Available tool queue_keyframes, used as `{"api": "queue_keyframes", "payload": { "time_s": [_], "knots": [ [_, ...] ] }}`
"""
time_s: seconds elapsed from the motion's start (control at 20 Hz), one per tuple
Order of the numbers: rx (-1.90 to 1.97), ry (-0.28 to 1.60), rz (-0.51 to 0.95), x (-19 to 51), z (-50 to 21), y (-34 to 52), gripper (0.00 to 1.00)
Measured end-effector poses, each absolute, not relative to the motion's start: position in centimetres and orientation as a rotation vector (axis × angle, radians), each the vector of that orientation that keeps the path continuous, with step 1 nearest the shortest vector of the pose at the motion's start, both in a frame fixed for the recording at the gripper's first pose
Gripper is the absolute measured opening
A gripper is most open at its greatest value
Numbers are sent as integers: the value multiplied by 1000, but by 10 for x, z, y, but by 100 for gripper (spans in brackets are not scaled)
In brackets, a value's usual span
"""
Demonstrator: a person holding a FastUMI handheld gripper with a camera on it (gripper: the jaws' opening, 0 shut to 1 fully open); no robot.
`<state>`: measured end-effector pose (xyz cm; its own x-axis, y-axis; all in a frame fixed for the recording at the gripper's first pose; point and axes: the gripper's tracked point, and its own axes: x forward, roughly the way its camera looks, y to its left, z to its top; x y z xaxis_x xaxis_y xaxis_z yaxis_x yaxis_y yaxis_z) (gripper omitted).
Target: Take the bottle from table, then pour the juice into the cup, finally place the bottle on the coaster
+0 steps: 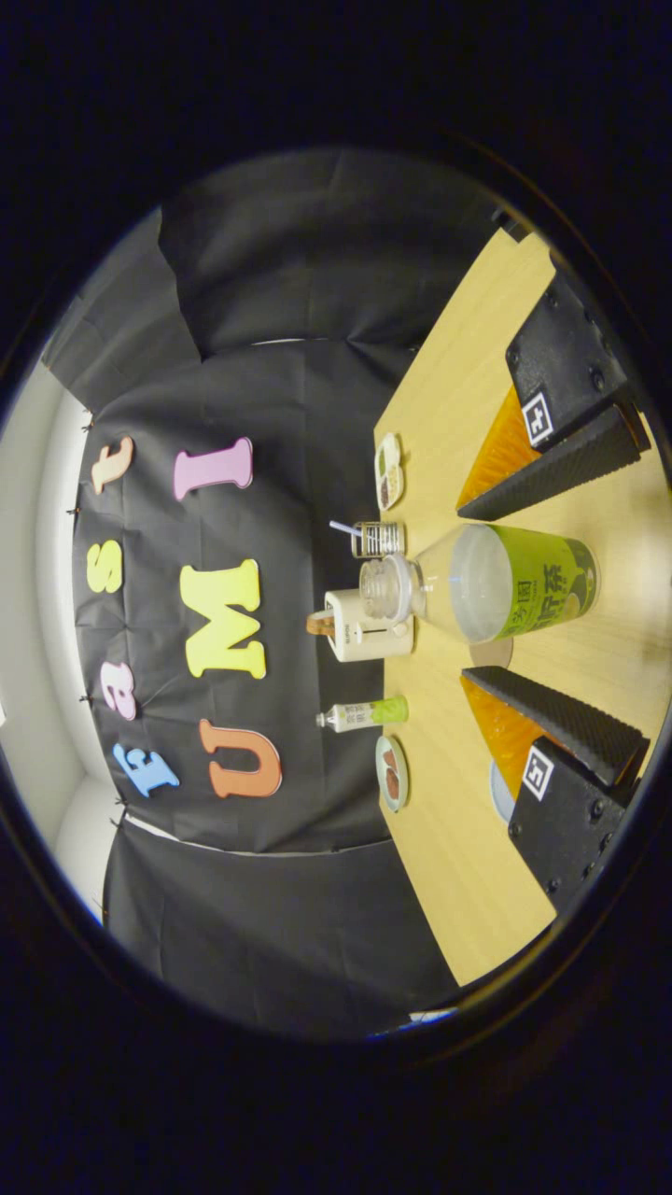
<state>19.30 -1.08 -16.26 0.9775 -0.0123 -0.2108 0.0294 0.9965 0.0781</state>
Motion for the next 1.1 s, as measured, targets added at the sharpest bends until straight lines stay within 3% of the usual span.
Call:
{"api": "queue_keyframes", "payload": {
  "time_s": [0.35, 0.6, 1.1],
  "knots": [
    [90, 267, -35, 210, -182, -22, 98],
    [116, 323, 0, 210, -198, -23, 84],
    [45, 249, -22, 174, -165, -23, 81]
  ]
}}
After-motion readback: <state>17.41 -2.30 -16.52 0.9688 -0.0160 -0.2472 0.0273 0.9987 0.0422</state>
